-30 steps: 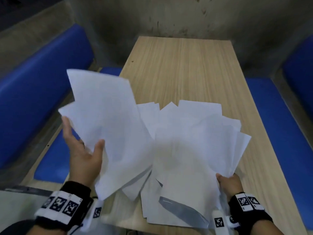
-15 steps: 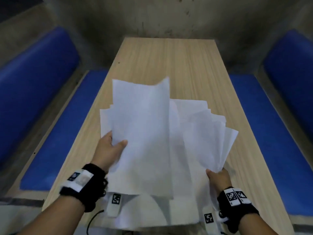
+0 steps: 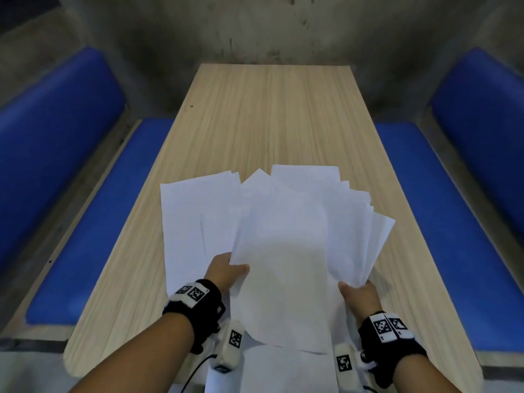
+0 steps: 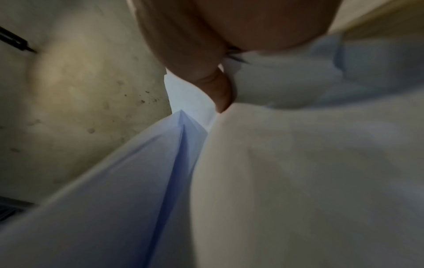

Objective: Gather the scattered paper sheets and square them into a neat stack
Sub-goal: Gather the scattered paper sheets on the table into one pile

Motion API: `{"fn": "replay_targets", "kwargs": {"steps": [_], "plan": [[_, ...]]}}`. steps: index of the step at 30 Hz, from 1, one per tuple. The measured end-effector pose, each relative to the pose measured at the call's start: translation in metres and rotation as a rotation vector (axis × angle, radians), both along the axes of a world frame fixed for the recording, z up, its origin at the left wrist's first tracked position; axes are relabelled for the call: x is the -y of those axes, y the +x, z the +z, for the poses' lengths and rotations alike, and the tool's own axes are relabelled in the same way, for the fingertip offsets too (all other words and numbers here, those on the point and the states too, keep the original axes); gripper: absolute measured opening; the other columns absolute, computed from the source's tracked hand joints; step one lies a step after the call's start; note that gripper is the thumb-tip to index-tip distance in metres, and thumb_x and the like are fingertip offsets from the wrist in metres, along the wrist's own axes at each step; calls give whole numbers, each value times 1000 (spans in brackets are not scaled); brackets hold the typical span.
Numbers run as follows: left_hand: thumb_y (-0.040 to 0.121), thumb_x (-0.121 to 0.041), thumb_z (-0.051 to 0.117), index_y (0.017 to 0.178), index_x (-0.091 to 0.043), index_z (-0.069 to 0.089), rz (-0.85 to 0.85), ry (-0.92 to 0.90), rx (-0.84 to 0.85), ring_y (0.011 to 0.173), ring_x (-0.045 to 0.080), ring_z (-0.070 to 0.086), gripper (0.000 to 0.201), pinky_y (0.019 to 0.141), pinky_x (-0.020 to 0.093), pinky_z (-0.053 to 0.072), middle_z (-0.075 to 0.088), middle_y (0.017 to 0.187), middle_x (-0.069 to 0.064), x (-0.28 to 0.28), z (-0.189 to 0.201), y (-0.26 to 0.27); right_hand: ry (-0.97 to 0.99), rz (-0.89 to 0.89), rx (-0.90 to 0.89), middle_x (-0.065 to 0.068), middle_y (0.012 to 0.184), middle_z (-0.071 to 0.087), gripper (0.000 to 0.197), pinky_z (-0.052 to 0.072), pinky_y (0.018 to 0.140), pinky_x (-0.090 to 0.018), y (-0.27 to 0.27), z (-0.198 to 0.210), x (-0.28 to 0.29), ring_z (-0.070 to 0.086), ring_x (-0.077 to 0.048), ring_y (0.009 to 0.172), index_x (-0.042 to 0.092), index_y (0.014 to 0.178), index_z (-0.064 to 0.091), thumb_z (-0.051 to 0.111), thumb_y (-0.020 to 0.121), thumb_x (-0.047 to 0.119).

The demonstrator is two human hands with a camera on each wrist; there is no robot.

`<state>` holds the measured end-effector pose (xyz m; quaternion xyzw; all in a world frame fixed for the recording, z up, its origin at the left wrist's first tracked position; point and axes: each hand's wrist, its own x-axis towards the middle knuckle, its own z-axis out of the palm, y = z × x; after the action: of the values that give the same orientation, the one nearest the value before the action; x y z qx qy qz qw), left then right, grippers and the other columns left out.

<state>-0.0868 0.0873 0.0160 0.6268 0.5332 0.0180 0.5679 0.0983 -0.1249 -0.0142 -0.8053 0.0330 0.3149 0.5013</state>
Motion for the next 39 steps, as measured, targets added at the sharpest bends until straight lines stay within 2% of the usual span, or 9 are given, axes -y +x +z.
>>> {"fn": "replay_targets", "kwargs": {"steps": [3,9,14,20,26,30,35,37,39], "plan": [[68,-19,58,109,-10,64,-24,55,44,102,37,65,42,94,53,51,68,113,20,-9,8,-9,17,-33,2,-19,96,63,23,45,81,-35,2,3,5,58,-32,88,1,105,59,56,83,-1],[87,-8,55,126,-14,58,20,330,109,109,32,63,40,97,46,48,65,123,14,-48,59,-44,40,-73,14,-17,97,62,17,45,85,-37,12,12,28,58,-30,89,4,100,57,56,85,-3],[86,-3,59,108,-21,63,143,159,539,76,13,75,29,62,27,60,78,94,-4,-58,131,-55,67,-61,11,-19,93,62,17,45,81,-37,17,25,40,59,-33,85,4,101,58,55,86,-3],[86,-4,56,106,-20,67,55,-66,736,83,16,75,28,70,30,61,77,104,1,-31,143,-27,126,-13,20,-11,81,66,18,48,76,-37,11,38,28,63,-29,76,4,101,60,56,85,-3],[77,-16,65,124,-11,57,-41,94,445,110,34,64,49,93,47,52,67,122,12,-1,73,13,193,99,-91,-11,89,76,39,55,70,-36,7,45,16,70,-28,82,7,97,70,71,61,21],[82,-21,66,126,-19,48,-86,55,266,111,26,61,48,96,46,49,63,123,6,15,39,20,251,143,-129,-17,101,75,17,50,90,-51,7,52,20,70,-33,93,11,90,73,71,73,14],[77,-27,73,131,-22,40,-229,53,259,118,19,58,63,104,41,45,59,128,0,35,28,29,406,69,-418,-9,79,78,59,54,58,-29,8,59,23,73,-21,64,15,98,70,38,87,63],[83,-22,67,132,-21,40,-239,112,230,117,19,58,56,99,33,46,58,126,-2,41,27,37,420,142,-392,-9,90,78,63,55,65,-31,7,58,23,74,-21,74,15,103,68,64,66,66],[87,-22,63,131,-20,45,-203,142,206,113,19,58,47,91,27,44,58,125,-1,43,25,40,337,157,-252,-12,101,75,62,53,71,-36,11,45,26,72,-25,85,12,107,67,87,54,36]]}}
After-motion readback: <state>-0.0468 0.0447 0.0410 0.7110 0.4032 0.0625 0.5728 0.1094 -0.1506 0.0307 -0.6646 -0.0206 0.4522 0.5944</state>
